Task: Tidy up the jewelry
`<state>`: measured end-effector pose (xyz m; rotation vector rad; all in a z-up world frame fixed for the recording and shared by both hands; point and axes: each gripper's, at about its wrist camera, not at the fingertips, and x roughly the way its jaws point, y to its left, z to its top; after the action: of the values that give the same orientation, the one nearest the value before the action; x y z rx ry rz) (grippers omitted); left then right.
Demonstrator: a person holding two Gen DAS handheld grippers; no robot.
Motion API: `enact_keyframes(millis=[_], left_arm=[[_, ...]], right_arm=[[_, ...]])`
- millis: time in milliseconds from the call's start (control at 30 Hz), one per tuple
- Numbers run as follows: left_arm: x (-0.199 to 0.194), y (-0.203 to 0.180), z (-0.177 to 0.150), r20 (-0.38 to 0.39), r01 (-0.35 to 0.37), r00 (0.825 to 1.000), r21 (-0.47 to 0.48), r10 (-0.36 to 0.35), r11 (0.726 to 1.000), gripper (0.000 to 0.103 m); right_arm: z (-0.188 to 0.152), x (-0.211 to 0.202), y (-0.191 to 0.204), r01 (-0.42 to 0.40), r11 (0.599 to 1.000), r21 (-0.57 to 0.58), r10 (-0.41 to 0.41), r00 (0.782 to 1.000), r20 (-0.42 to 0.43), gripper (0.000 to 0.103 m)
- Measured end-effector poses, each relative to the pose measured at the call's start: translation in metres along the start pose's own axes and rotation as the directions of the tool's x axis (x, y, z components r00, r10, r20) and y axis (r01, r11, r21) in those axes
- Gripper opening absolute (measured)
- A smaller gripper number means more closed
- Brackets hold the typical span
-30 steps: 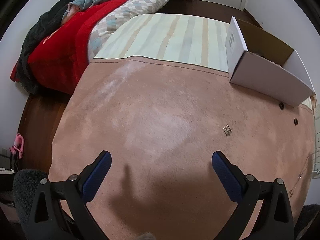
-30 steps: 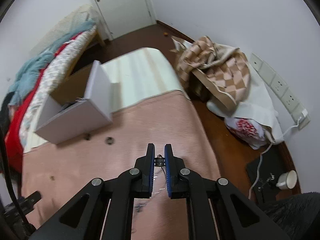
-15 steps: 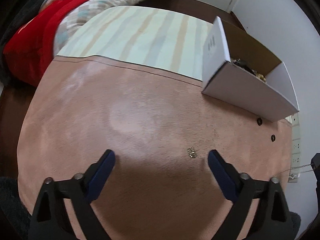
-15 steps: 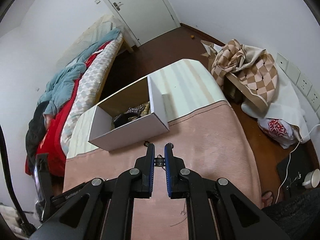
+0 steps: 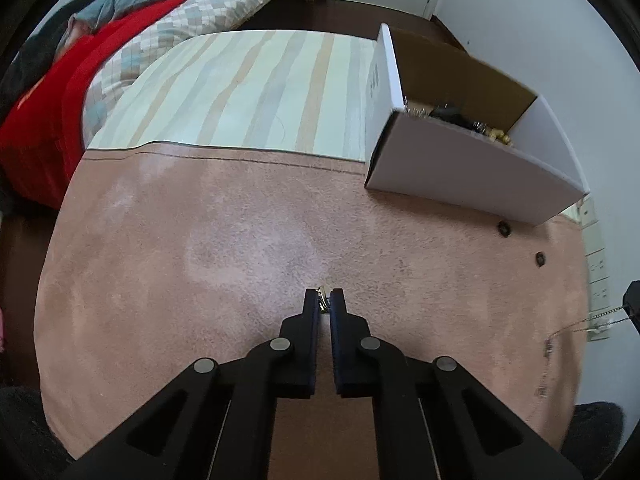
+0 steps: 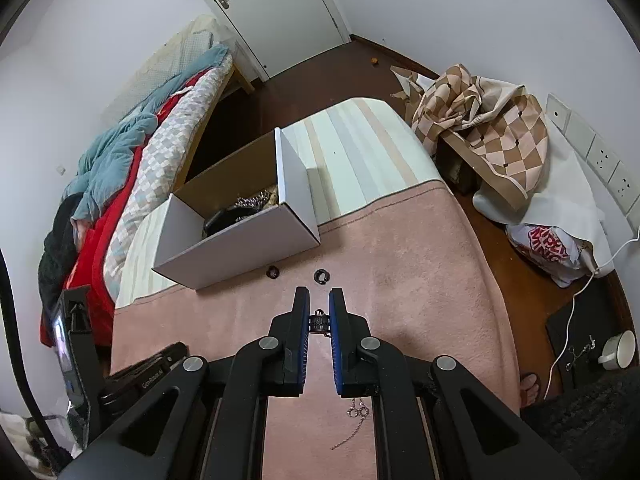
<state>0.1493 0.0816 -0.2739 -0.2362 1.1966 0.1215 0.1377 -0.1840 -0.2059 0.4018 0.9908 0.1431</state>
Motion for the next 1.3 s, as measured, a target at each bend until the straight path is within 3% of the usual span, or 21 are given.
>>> enact_keyframes(millis=[267,600,800,1033,1133,1200,1233,1300], left_arm=[[-0.056,0.017,0.031,0.067,0.133,0.989,-0.032,-0.13,0.991,0.002],[-0.113,-0.014,0.089,0.166,0.191,0.966,0.049,-0.196,0.98,0.002],[-0.123,-0.03,0.129,0.201,0.211,0.954,0.084,-0.224,0.974,0.002],[-0.109,-0.028,0.146,0.179,0.2,0.961,0.084,-0.212,0.976,0.003],[-0.106,-0.019,0.129,0.176,0.137,0.974,0.059,-0.145,0.989,0.012],[-0.1,-0.014,0.115,0.169,0.106,0.979,0.044,-0.112,0.993,0.041],[-0.098,-0.01,0.105,0.175,0.103,0.979,0.031,-0.107,0.994,0.065],[-0.092,-0.004,0.088,0.179,0.088,0.98,0.007,-0.088,0.996,0.069]], right_arm=[[0.035,-0.039,0.022,-0.104,0.994,-0.025,0.106,0.992,0.069,0.01],[0.102,-0.075,0.073,-0.205,0.972,-0.118,0.221,0.965,0.139,0.01],[0.15,-0.065,0.099,-0.198,0.965,-0.171,0.221,0.966,0.132,0.01],[0.167,-0.028,0.112,-0.17,0.964,-0.205,0.186,0.98,0.065,0.01],[0.164,-0.031,0.112,-0.183,0.961,-0.209,0.203,0.976,0.079,0.01],[0.159,-0.042,0.111,-0.193,0.958,-0.213,0.218,0.971,0.102,0.01],[0.156,-0.047,0.109,-0.199,0.956,-0.213,0.226,0.968,0.11,0.01],[0.148,-0.06,0.106,-0.216,0.953,-0.212,0.246,0.961,0.127,0.01]])
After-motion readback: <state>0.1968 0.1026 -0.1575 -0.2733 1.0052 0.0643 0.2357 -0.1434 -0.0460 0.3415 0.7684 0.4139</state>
